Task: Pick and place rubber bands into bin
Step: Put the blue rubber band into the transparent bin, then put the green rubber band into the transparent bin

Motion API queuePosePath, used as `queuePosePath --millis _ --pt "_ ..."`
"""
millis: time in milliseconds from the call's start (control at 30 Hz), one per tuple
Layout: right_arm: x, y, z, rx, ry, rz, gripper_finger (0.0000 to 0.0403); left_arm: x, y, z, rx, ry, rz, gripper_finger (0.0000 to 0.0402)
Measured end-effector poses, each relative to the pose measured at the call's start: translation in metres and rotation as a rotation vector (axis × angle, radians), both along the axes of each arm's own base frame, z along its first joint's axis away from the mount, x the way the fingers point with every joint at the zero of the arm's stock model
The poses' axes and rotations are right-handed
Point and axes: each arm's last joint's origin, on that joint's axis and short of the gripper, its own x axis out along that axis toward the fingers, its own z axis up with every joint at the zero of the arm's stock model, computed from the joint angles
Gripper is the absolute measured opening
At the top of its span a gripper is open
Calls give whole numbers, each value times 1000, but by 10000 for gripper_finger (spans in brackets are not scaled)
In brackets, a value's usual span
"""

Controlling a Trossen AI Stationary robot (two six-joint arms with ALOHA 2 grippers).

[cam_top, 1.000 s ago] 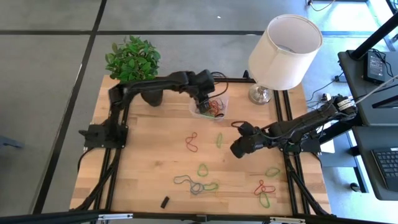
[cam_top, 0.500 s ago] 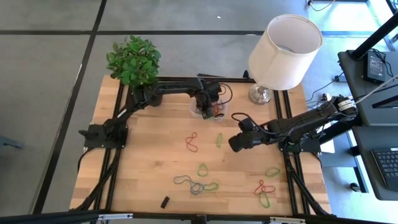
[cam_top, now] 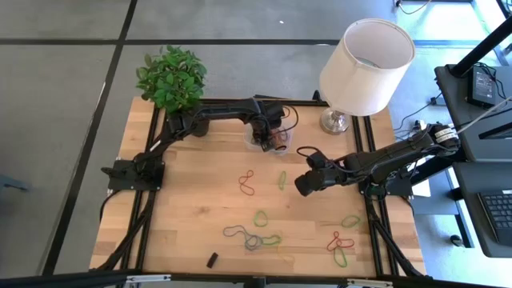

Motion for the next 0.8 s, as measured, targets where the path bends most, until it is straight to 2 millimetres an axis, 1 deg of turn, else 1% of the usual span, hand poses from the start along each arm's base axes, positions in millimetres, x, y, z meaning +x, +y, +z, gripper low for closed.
queuePosePath --millis 100,200,333,400,500,567,700,733,800 --pt "0 0 0 -13 7 20 7 -2 -1 17 7 -43 42 107" --pt "0 0 0 -33 17 54 7 -6 -2 32 32 -61 99 108" --pt "-1 1 0 -60 30 101 7 -11 -3 54 66 -102 165 98" --pt "-1 2 0 -71 39 126 7 -14 -4 61 53 -116 201 92" --pt "-4 5 -1 -89 60 167 7 -19 -13 77 27 -135 265 78" --pt "-5 8 -1 -101 67 199 7 -21 -25 90 52 -145 262 63" --pt "-7 12 -2 -128 85 259 7 -19 -65 105 182 -125 185 13" --pt "-7 13 -2 -132 86 267 7 -18 -76 108 207 -127 172 8" --pt "-7 13 -2 -143 89 284 7 -16 -95 110 202 -121 129 3"
